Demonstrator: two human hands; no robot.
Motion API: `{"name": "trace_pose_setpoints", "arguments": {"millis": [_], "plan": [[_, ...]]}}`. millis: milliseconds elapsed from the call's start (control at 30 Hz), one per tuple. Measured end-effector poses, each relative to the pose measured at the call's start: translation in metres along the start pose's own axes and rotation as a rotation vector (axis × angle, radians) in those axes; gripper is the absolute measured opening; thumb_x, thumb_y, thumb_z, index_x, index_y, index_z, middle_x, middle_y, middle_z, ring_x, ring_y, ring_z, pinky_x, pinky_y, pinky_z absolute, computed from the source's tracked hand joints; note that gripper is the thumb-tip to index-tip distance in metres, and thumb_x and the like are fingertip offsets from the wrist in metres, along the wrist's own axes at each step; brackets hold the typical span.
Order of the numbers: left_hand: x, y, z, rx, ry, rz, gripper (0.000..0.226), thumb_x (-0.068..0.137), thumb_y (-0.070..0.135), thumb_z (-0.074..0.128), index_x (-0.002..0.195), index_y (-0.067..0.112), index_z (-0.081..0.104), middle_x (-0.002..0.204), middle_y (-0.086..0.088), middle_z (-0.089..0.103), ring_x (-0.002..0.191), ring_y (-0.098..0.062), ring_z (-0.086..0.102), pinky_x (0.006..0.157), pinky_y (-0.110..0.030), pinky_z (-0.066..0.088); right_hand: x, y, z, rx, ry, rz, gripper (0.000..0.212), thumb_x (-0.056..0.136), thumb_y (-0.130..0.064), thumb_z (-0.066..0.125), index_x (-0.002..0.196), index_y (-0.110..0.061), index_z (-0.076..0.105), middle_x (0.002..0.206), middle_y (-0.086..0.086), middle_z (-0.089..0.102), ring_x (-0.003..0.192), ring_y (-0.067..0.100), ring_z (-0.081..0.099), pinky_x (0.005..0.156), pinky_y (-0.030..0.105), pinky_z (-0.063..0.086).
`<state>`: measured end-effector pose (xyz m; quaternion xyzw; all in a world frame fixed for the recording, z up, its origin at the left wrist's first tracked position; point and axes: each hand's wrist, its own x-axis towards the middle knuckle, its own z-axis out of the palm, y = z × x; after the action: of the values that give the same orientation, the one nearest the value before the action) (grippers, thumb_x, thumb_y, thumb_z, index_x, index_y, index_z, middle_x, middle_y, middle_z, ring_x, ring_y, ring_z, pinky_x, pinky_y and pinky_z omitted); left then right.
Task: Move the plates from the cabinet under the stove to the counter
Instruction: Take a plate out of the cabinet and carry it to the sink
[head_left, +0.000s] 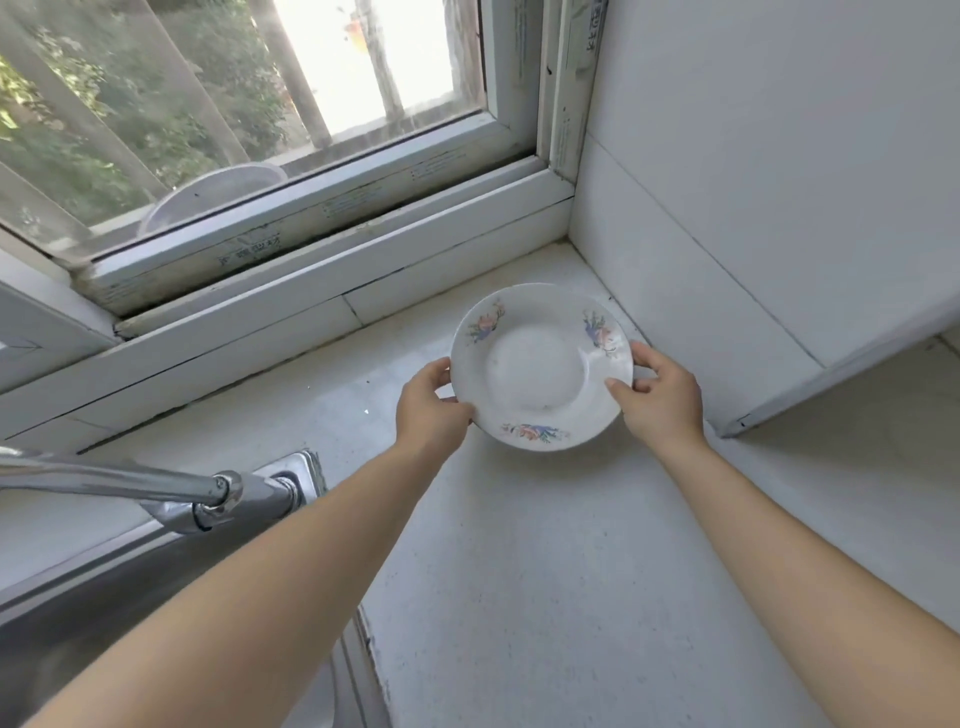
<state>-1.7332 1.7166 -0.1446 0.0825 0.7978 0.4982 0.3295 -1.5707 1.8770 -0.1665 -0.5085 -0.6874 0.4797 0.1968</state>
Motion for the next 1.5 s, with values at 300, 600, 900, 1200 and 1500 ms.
{"name": "trace_pose_setpoints", "arguments": {"millis": [300, 600, 900, 1200, 1500], "plan": [[0.043, 0.009, 0.011, 0.05, -0.037, 0.048, 0.062, 0.072, -0.007, 0.063, 0.124, 0.025, 0.054, 0.102, 0.021, 0.055, 0.079, -0.003, 0.068, 0.069, -0.026, 0.057, 0.049, 0.001, 0.009, -0.014, 0.005, 0.009, 0.04, 0.077, -0.011, 0.068, 0.113, -0.029, 0.062, 0.071, -0.014, 0.066, 0.058, -0.008, 0.061, 0.053, 0.009, 0.043], [0.06, 0.009, 0.008, 0.171, -0.1, 0.101, 0.057, 0.078, -0.002, 0.061, 0.126, 0.028, 0.054, 0.113, 0.016, 0.058, 0.072, 0.005, 0.066, 0.059, -0.02, 0.056, 0.061, 0.006, 0.014, -0.054, 0.018, -0.034, 0.041, 0.078, -0.013, 0.068, 0.116, -0.025, 0.061, 0.096, -0.017, 0.063, 0.066, -0.001, 0.062, 0.056, 0.011, 0.042], [0.06, 0.007, 0.004, 0.369, -0.16, 0.193, 0.053, 0.085, 0.014, 0.061, 0.132, 0.032, 0.044, 0.127, 0.014, 0.053, 0.079, 0.003, 0.064, 0.061, -0.018, 0.045, 0.049, 0.007, 0.012, -0.29, -0.023, -0.24, 0.051, 0.079, -0.015, 0.067, 0.128, -0.011, 0.05, 0.122, 0.008, 0.053, 0.111, 0.025, 0.052, 0.094, 0.034, 0.042], [0.039, -0.001, 0.008, 1.138, -0.262, 0.773, 0.053, 0.092, 0.039, 0.051, 0.139, 0.019, 0.039, 0.149, -0.002, 0.035, 0.14, -0.023, 0.023, 0.11, -0.039, 0.028, 0.014, 0.013, 0.011, -0.539, -0.312, -0.493, 0.045, 0.079, -0.039, 0.069, 0.118, -0.017, 0.062, 0.133, -0.008, 0.052, 0.122, 0.009, 0.046, 0.095, 0.019, 0.032], [0.041, -0.004, 0.022, 1.101, -0.308, 0.806, 0.033, 0.09, 0.035, 0.055, 0.121, 0.025, 0.061, 0.124, 0.008, 0.06, 0.121, -0.014, 0.048, 0.102, -0.029, 0.03, 0.016, 0.016, 0.01, -0.591, -0.3, -0.552, 0.033, 0.08, -0.029, 0.07, 0.11, -0.013, 0.067, 0.118, -0.003, 0.064, 0.11, 0.015, 0.057, 0.087, 0.023, 0.039]]}}
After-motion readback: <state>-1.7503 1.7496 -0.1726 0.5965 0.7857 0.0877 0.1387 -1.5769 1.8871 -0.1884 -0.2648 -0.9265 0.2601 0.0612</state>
